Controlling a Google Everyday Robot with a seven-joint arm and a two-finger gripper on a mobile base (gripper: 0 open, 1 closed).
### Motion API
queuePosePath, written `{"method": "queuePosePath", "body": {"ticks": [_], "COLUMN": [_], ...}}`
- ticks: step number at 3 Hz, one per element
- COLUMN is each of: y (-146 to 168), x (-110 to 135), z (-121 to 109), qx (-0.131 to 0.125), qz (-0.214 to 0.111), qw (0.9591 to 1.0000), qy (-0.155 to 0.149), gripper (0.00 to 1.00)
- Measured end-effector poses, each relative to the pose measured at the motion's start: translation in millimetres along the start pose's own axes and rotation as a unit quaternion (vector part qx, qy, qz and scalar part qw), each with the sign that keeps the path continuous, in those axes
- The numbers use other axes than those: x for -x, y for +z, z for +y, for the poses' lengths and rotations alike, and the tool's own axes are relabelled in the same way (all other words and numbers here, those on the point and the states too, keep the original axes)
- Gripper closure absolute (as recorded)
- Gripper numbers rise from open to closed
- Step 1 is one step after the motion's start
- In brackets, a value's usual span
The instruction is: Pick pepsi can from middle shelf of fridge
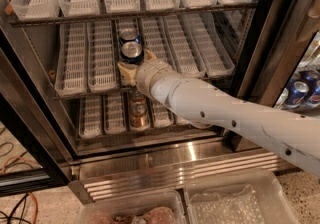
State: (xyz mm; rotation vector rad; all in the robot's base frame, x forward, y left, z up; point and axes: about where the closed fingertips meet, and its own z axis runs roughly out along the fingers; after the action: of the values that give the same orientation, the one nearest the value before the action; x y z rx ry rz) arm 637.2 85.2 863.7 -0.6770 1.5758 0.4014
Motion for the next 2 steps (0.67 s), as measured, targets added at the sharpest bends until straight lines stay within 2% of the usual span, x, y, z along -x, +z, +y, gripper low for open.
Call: {"method": "queuePosePath", "body": {"ticks": [2], "y": [-38.1], "x": [50.1], "z": [1.5], "qx": [0.022], "qz": [-0.034], "qw": [0.9973], "qy": [-0.061], "gripper": [1.00]}}
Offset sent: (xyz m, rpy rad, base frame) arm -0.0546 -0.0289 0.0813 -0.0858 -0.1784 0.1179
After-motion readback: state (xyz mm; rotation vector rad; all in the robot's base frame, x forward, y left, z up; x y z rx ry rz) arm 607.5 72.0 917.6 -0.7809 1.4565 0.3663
